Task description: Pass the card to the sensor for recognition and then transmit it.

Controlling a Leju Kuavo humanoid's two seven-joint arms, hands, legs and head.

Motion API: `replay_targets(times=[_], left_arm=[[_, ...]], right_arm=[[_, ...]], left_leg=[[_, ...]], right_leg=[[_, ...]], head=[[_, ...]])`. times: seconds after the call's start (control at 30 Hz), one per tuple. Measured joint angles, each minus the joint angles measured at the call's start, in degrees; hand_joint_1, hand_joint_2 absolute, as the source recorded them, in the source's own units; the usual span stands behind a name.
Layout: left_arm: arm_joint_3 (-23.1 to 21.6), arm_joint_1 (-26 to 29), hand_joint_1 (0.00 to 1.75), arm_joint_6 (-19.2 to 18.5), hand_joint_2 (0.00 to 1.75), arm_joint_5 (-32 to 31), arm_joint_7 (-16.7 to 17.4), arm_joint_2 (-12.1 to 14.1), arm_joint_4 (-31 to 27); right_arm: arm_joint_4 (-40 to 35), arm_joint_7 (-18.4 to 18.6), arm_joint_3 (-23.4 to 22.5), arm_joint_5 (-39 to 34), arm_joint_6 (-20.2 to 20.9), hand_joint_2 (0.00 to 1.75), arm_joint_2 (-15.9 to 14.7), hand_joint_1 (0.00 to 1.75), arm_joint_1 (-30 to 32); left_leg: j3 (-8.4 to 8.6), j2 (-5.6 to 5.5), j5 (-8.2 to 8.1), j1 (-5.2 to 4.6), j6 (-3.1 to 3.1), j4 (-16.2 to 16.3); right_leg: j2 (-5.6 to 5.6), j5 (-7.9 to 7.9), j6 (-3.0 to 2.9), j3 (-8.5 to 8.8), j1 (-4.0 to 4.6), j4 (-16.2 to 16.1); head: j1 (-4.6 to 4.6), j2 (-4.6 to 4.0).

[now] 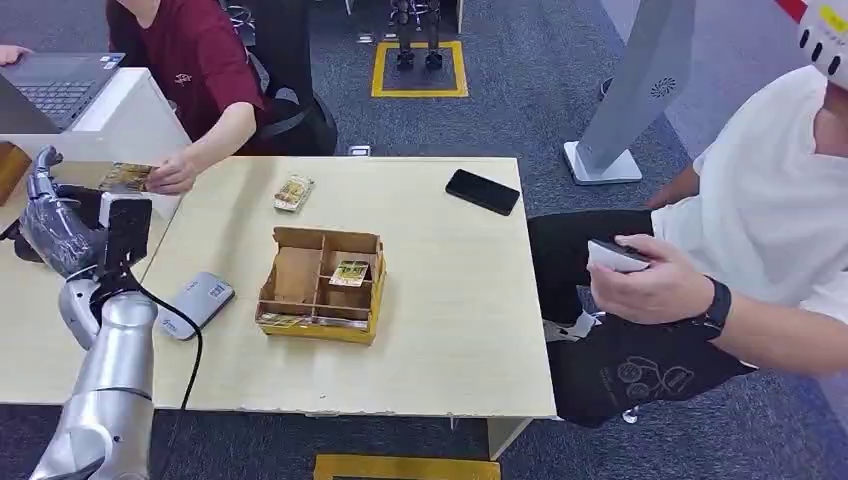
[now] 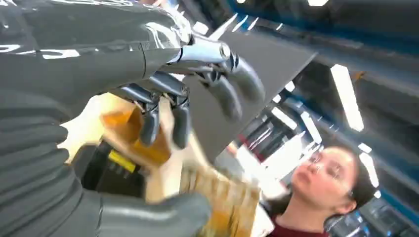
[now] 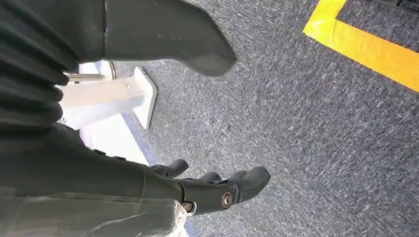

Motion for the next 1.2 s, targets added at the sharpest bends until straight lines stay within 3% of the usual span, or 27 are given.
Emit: replay_targets(times=[0.2,0.3,0.43,0.57,0.63,0.77,0.87,1.0,1.2], left_arm=[[0.00,-1.41,0.00,-7.31,1.75,5.01,4.17,-1.55,0.00],[-1.07,-1.05,0.00,-15.02,1.75,7.93,3.62,-1.77,-1.66],[-4.44,2.03,0.00,-24.66,1.75,12.22,2.49,-1.07,-8.05],[-9.10,9.15,0.00,-39.27,1.75,20.85,1.36,1.78,-18.74],[-11.95,14.01,0.00,-42.02,1.75,21.90,-0.02,3.60,-24.55],[-17.29,23.24,0.00,-39.48,1.75,14.43,-4.29,5.66,-33.49],[-23.71,30.55,0.00,-32.52,1.75,2.29,-5.29,6.41,-38.70],[-32.42,37.06,0.00,-22.39,1.75,-10.94,-3.48,6.71,-41.75],[-40.02,41.62,0.00,-16.64,1.75,-16.95,1.25,7.06,-42.56]], right_arm=[[0.00,0.33,-0.04,-0.53,-0.22,0.00,0.00,0.00,0.01],[0.00,0.06,-0.26,-1.14,-0.31,0.00,0.00,0.00,0.02],[0.00,-0.11,-0.55,-1.86,-0.33,0.00,-0.02,0.00,0.11],[0.00,-0.43,-1.64,-3.47,-0.37,0.00,-0.15,0.00,0.46],[0.00,-0.63,-2.27,-4.18,-0.52,0.00,-0.22,0.00,0.66],[0.00,-0.70,-3.47,-4.83,-0.94,0.00,-0.26,0.00,0.74],[0.00,-0.70,-4.54,-5.51,-1.20,0.00,-0.26,0.00,0.77],[-0.02,-0.63,-5.36,-5.81,-1.20,0.00,-0.26,0.00,0.76],[-0.02,0.00,-6.27,-5.75,-1.31,0.00,-0.26,0.00,0.75]], left_leg=[[0.00,0.02,0.00,0.00,0.00,0.00],[-0.02,0.02,0.00,0.00,0.00,0.00],[-0.09,0.03,0.00,-0.01,0.00,0.00],[-0.11,0.13,-0.02,-0.01,0.00,0.00],[-0.12,0.13,-0.05,0.00,-0.02,-0.01],[-0.14,0.12,-0.08,-0.01,-0.02,-0.01],[-0.15,0.10,-0.08,-0.01,-0.02,-0.01],[-0.17,0.10,-0.08,-0.04,-0.01,-0.01],[-0.17,0.08,-0.06,-0.04,0.00,-0.01]], right_leg=[[0.01,0.02,0.02,0.00,0.00,0.00],[0.01,0.02,0.02,0.01,0.00,0.00],[0.04,0.02,0.02,0.05,0.00,0.00],[0.15,0.01,0.01,0.00,0.00,0.00],[0.15,-0.01,0.00,-0.03,0.00,-0.01],[0.15,-0.03,0.02,-0.06,-0.01,-0.03],[0.13,-0.03,0.03,-0.07,-0.01,-0.07],[0.13,-0.02,0.04,-0.06,-0.03,-0.08],[0.08,0.02,0.09,-0.05,-0.03,-0.09]], head=[[0.00,-0.02],[0.02,0.00],[0.02,-0.02],[0.02,-0.02],[0.00,0.00],[0.00,-0.02],[-0.02,-0.02],[0.00,0.00],[0.00,0.00]])
